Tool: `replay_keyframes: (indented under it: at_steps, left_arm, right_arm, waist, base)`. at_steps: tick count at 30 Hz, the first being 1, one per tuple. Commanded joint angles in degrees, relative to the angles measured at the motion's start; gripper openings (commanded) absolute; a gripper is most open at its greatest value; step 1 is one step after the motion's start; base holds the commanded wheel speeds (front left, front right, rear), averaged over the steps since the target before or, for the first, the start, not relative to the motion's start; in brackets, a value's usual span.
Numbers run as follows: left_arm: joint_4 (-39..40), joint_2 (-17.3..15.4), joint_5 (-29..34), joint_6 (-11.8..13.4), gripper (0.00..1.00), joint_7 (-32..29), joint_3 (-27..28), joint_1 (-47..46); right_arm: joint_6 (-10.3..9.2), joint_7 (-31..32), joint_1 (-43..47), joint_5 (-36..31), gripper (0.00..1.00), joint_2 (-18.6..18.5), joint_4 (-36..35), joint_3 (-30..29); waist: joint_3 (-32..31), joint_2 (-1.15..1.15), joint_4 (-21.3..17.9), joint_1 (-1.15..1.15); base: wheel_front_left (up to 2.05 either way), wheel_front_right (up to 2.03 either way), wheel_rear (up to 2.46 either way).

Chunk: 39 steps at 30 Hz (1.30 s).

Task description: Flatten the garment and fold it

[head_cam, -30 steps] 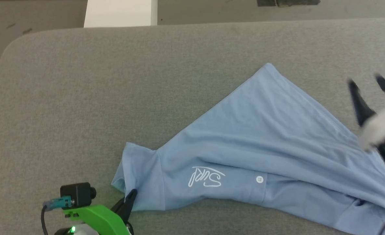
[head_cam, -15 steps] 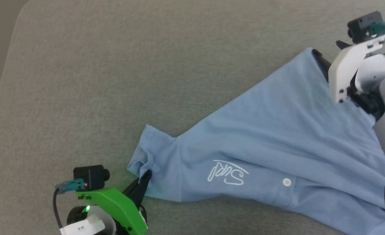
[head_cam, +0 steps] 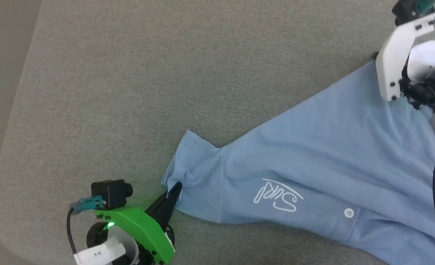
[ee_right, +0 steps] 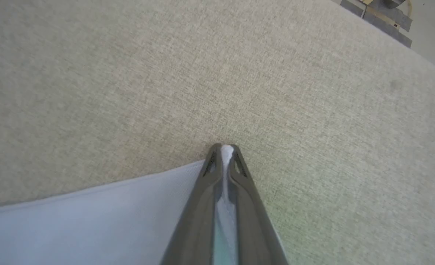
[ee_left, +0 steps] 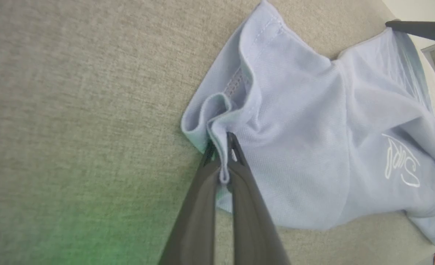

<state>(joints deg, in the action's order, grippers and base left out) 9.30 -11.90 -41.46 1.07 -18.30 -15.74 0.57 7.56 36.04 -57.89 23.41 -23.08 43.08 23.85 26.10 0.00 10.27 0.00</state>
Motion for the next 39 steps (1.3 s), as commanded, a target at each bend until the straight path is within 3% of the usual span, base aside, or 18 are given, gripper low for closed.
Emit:
replay_keyframes:
  at_steps: [1,8,15,21,28,33,39]
  left_arm:
    - [-1.4,-0.3,-0.3,0.4,0.00,0.1,0.2,0.2]
    - [-1.4,-1.1,-0.5,1.1,0.00,1.1,1.4,2.7]
    - [0.5,-1.9,0.3,2.0,0.00,4.3,3.5,5.0]
    - [3.7,-2.8,0.9,1.4,0.00,7.7,6.5,1.3]
    - [4.4,-3.8,-0.6,1.0,0.00,5.0,8.4,-13.9]
    - [1.4,-5.0,-1.0,1.9,0.00,3.1,11.1,-30.9]
    - [-5.5,-5.8,0.3,2.9,0.00,1.9,11.8,-51.5]
  right_arm:
    - [-0.08,-2.5,3.1,0.8,0.00,-0.5,-0.2,0.2]
    - [-0.08,-21.1,13.7,4.3,0.00,-1.2,-6.3,-3.2]
    - [-0.08,-29.0,26.2,6.2,0.00,-3.1,-14.4,-8.6]
    - [-0.08,-25.4,33.5,4.8,0.00,-6.2,-25.9,-14.5]
    - [-0.08,-14.9,32.8,3.2,0.00,-9.2,-40.3,-18.3]
    - [-0.08,-8.3,24.1,3.4,0.00,-11.1,-45.5,-16.8]
    - [-0.08,-4.4,7.4,1.7,0.00,-12.6,-44.5,-12.4]
  waist:
    - [-2.1,0.00,-1.0,0.00]
    - [-9.0,0.00,-4.8,0.00]
    - [-14.9,0.00,-9.8,0.00]
    - [-15.6,0.00,-13.0,0.00]
    - [-11.6,0.00,-14.9,0.00]
    - [-5.5,0.00,-16.0,0.00]
    - [2.1,0.00,-17.3,0.00]
  base:
    - [0.00,0.00,0.00]
    - [0.00,0.00,0.00]
    - [0.00,0.00,0.00]
    - [0.00,0.00,0.00]
    - [0.00,0.00,0.00]
    - [0.00,0.00,0.00]
    - [0.00,0.00,0.00]
